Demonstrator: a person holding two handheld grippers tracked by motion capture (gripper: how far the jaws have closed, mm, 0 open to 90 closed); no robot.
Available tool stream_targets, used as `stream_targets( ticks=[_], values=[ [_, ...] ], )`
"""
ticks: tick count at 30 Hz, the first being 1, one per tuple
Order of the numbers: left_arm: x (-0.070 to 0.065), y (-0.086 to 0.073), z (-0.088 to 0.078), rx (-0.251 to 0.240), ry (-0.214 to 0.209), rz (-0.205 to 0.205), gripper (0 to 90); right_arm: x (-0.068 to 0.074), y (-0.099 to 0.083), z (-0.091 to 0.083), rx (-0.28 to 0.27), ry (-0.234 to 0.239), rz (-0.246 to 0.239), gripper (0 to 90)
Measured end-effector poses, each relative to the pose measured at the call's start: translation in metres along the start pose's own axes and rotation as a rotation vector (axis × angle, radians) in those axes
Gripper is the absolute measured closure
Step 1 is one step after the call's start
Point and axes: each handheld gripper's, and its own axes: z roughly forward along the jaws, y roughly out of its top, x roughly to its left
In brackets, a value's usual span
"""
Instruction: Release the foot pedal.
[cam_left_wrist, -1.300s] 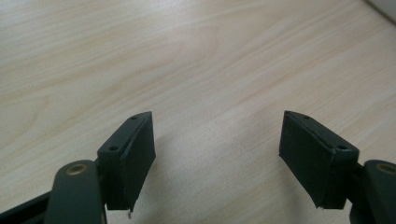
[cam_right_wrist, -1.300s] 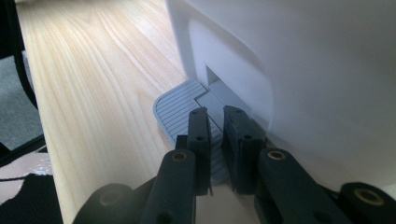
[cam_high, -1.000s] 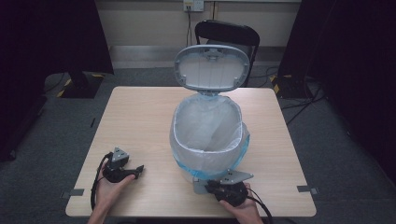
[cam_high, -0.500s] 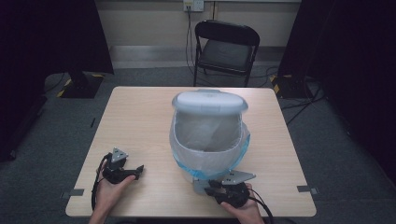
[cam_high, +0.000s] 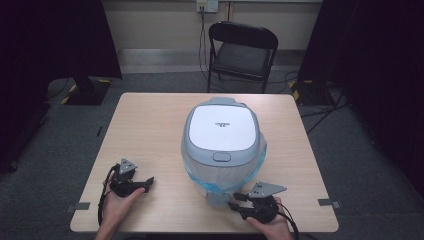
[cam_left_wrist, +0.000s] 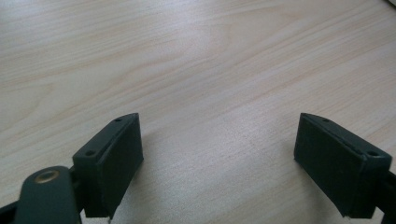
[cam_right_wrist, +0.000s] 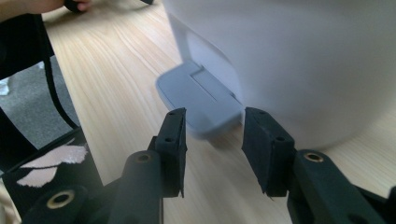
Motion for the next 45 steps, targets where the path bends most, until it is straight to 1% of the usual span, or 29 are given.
stream_targets(
  ticks=[3,5,10,14,16,18,19,20,21,24,27,28,30,32,33,34,39,40,41,42,45],
  values=[
    [0.000,0.000,0.000,0.001,0.000,0.001,14.9,-0.005,-0.004,-0.007,0.010,-0.024,0.014,59.0],
    [0.000,0.000,0.000,0.000,0.000,0.000,14.9,-0.011,-0.006,-0.013,0.011,-0.059,0.026,58.7],
    [0.000,0.000,0.000,0.000,0.000,0.000,14.9,-0.030,-0.008,-0.029,-0.022,-0.136,0.067,56.4],
    [0.000,0.000,0.000,0.000,0.000,0.000,14.9,-0.046,-0.010,-0.038,-0.032,-0.212,0.102,51.8],
    [0.000,0.000,0.000,0.000,0.000,0.000,14.9,-0.055,-0.012,-0.041,-0.036,-0.265,0.122,47.8],
    [0.000,0.000,0.000,0.000,0.000,0.000,14.9,-0.064,-0.013,-0.045,-0.044,-0.297,0.142,46.8],
    [0.000,0.000,0.000,0.000,0.000,0.001,14.9,-0.068,-0.014,-0.047,-0.049,-0.313,0.153,43.1],
    [0.000,0.000,0.000,0.000,0.000,0.000,14.9,-0.072,-0.014,-0.048,-0.053,-0.336,0.165,41.8],
    [0.000,0.000,0.000,0.000,0.000,0.000,14.9,-0.076,-0.015,-0.049,-0.050,-0.350,0.173,41.4],
    [0.000,0.000,0.000,0.000,0.000,0.000,14.9,-0.088,-0.018,-0.052,-0.038,-0.401,0.207,36.2],
    [0.000,0.000,0.000,0.000,0.000,0.000,14.9,-0.098,-0.022,-0.054,-0.021,-0.455,0.228,31.0],
    [0.000,0.000,0.000,0.000,0.000,0.000,14.9,-0.102,-0.024,-0.055,-0.011,-0.465,0.240,29.9],
    [0.000,0.000,0.000,0.000,0.000,0.000,14.9,-0.108,-0.026,-0.056,0.009,-0.503,0.253,26.0],
    [0.000,0.000,0.000,0.000,0.000,0.000,14.9,-0.115,-0.030,-0.056,0.036,-0.539,0.283,22.4],
    [0.000,0.000,0.000,0.000,0.000,0.000,14.9,-0.117,-0.031,-0.056,0.039,-0.544,0.287,22.2],
    [0.000,0.000,0.000,0.000,0.000,0.000,14.9,-0.118,-0.032,-0.056,0.045,-0.561,0.294,21.7],
    [0.000,0.000,0.000,0.000,0.000,0.000,14.9,-0.127,-0.039,-0.054,0.090,-0.605,0.319,18.5],
    [0.001,0.000,-0.001,0.008,0.002,0.013,14.9,-0.128,-0.040,-0.053,0.099,-0.613,0.326,18.5],
    [0.000,0.000,0.000,0.000,0.000,0.001,14.9,-0.129,-0.040,-0.052,0.104,-0.622,0.326,18.1],
    [0.000,0.000,0.000,0.001,0.000,0.000,14.9,-0.128,-0.042,-0.052,0.099,-0.626,0.315,17.9],
    [0.000,0.000,0.000,0.000,0.000,0.000,14.9,-0.128,-0.044,-0.051,0.077,-0.633,0.313,17.0]
  ],
)
